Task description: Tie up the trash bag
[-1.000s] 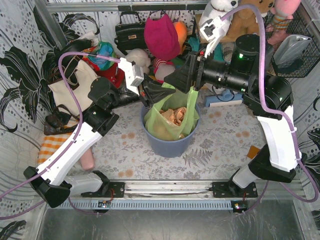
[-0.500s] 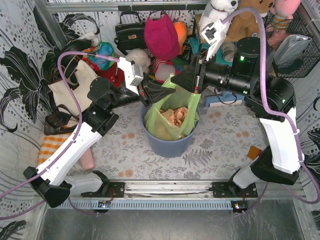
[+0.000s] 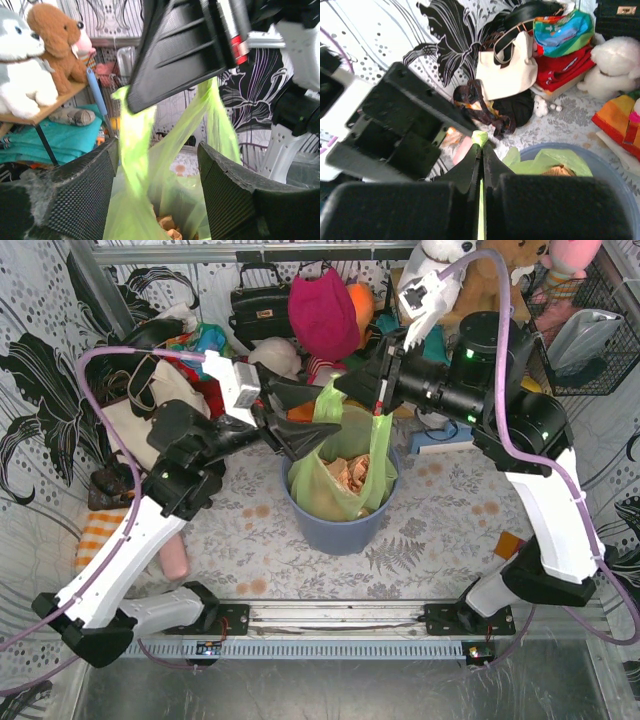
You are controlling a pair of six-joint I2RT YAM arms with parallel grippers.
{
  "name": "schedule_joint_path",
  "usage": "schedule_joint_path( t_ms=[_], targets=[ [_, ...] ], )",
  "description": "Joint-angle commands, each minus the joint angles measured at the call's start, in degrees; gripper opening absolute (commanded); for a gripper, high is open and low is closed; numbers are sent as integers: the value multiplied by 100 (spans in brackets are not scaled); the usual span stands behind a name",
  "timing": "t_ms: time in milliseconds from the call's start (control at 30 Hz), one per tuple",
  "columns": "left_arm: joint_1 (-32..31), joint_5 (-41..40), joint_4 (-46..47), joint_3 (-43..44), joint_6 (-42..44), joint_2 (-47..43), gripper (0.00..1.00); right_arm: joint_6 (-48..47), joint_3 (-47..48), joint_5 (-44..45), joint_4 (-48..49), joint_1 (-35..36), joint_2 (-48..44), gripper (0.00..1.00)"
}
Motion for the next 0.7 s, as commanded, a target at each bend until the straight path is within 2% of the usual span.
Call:
schedule_joint_path(
  t_ms=[0,133,333,533,667],
  targets=[
    [30,56,-93,429,-153,-243,73,101,514,417,377,22,329,0],
    [26,360,-48,641,-514,-230,73,213,752,618,311,21,546,0],
    [-117,797,112,1002,-1148,167,73,395,563,818,331,12,578,0],
    [-913,441,-445,1408,-591,638,73,450,369,770,437,12,523,0],
    [-1144,-134,-410,1440,-465,835,73,457,299,751,490,12,476,0]
  ],
)
